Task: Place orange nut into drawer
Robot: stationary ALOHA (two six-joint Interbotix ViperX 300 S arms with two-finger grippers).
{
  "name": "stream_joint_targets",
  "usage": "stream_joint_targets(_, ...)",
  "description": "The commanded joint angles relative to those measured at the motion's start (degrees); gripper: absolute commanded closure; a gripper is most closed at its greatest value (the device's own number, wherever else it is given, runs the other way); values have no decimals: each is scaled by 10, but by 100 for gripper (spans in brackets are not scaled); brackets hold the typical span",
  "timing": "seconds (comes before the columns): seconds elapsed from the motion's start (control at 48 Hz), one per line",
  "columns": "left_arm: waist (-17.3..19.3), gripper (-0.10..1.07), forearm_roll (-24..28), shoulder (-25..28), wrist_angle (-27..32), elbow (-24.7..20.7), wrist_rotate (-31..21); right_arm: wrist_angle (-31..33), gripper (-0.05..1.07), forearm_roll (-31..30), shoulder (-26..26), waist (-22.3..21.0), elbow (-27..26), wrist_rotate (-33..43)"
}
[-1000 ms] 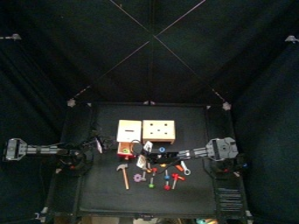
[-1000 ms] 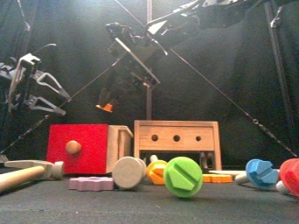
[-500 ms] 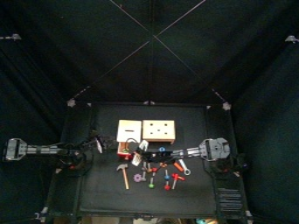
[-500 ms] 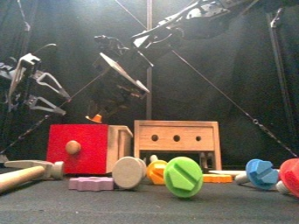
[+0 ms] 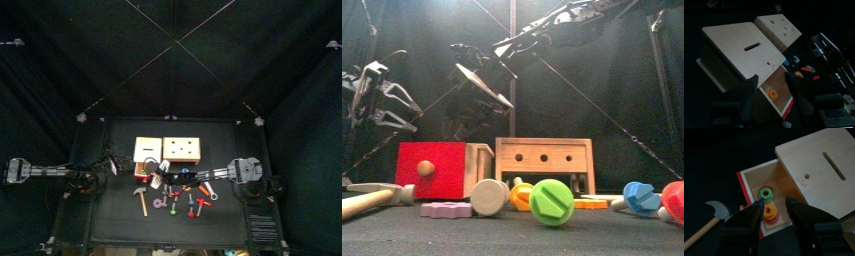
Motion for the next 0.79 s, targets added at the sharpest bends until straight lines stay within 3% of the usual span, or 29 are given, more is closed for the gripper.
stream_joint_targets(0.0,0,13,2,1,-2,-8,1,-1,25,-1,-14,-2,-10,-1)
stream_joint_targets(0.542,0,13,2,1,-1,-8,1,1,25,7,-21,1,-4,0)
stream_joint_targets(0.771,0,13,1,1,8,-7,0,18,25,22,-80,6,59,1)
